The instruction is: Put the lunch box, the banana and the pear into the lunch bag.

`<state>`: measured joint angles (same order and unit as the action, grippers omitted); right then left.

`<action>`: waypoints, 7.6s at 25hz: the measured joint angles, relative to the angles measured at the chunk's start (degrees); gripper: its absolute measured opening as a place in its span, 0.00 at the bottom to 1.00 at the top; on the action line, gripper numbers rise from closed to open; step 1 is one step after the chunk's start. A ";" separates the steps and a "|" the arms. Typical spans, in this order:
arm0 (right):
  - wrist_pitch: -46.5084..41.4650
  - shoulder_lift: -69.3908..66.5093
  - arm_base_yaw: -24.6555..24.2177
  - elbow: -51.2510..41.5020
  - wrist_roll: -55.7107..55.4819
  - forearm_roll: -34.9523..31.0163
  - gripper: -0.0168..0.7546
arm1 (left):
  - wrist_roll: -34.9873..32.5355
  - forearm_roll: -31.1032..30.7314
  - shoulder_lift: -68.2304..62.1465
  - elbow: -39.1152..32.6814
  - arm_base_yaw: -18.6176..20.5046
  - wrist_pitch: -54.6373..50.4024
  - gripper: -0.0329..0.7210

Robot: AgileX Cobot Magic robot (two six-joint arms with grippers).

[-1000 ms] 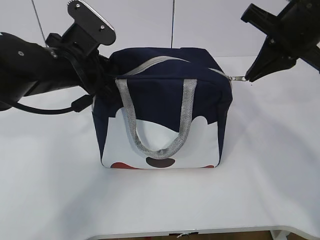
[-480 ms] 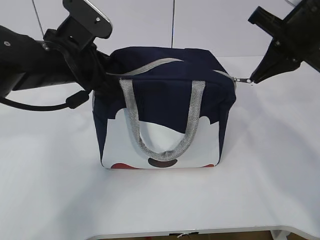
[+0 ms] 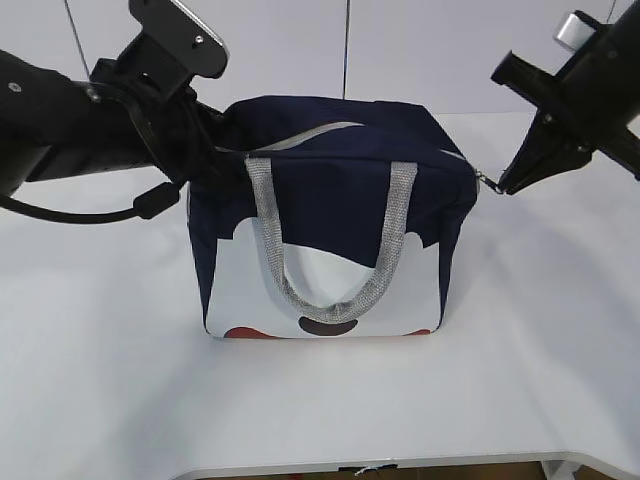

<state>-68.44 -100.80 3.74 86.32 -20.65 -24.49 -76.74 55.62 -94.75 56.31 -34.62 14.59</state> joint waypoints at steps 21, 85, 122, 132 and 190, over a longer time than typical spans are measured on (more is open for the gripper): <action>3.91 -11.03 -0.13 0.22 17.71 -2.93 0.05 | 0.00 1.25 0.00 0.00 0.00 0.11 0.02; -1.89 -3.37 -0.27 10.36 92.66 -0.03 0.62 | 0.00 -12.37 9.52 -0.22 0.00 -17.40 0.46; -3.24 19.74 0.05 10.36 83.97 -3.65 0.62 | 11.31 -54.09 44.07 -0.45 0.39 -57.69 0.43; -3.71 27.27 0.05 10.36 74.46 -3.65 0.62 | 47.65 -67.31 44.71 -0.45 0.39 -66.42 0.43; -4.37 51.14 0.05 -7.69 57.98 3.19 0.62 | 73.89 -50.94 94.10 -26.93 0.01 -78.71 0.65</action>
<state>-72.81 -49.66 3.79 78.64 37.33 -21.31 -2.85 4.67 -0.65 29.38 -34.60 -64.12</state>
